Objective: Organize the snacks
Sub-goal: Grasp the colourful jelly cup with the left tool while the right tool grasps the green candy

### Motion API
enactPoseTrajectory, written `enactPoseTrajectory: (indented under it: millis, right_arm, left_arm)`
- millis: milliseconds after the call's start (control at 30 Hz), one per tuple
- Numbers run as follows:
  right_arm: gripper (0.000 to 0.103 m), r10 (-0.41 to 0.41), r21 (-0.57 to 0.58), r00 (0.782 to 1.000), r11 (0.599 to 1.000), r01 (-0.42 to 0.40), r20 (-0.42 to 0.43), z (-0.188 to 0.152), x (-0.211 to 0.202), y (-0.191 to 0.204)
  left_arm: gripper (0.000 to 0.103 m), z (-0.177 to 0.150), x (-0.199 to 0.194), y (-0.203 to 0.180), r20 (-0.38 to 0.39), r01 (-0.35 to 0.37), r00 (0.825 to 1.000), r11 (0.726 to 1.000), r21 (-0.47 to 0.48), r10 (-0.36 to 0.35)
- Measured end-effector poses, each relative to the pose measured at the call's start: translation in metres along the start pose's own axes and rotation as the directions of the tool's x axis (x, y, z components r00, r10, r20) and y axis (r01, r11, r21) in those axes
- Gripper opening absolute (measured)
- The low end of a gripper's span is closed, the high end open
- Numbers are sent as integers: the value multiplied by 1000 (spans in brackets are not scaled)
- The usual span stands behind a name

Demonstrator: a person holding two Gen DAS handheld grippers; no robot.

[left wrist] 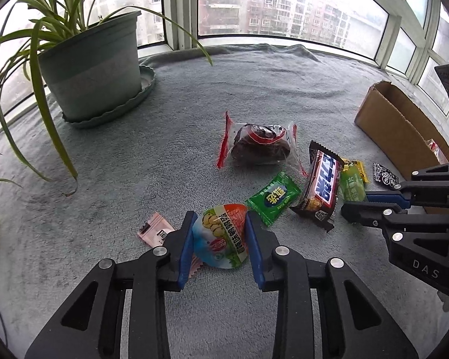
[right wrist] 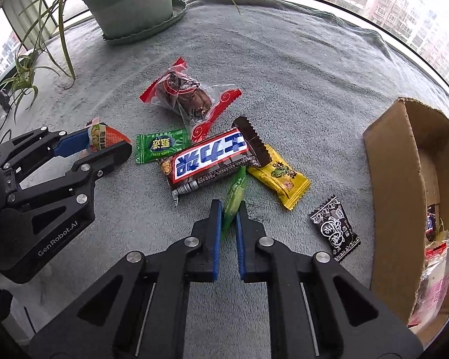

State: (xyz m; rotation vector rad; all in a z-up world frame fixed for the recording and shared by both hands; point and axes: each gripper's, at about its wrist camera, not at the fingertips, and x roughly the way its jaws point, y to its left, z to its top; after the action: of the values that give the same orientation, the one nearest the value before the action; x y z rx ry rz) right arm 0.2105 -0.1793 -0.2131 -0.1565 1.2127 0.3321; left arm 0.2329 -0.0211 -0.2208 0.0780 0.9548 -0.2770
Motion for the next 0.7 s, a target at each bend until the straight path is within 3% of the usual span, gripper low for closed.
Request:
enactPoseTrajectory:
  millis: [500, 700]
  right_arm:
    - [6, 73, 50, 992, 996, -78, 100, -15, -44, -28]
    - [6, 87, 63, 992, 994, -93, 92, -18, -44, -37]
  left_arm:
    - [29, 0, -30, 5, 47, 9, 999, 999, -38, -7]
    - [29, 0, -36, -3, 59, 3, 998, 999, -38, -1]
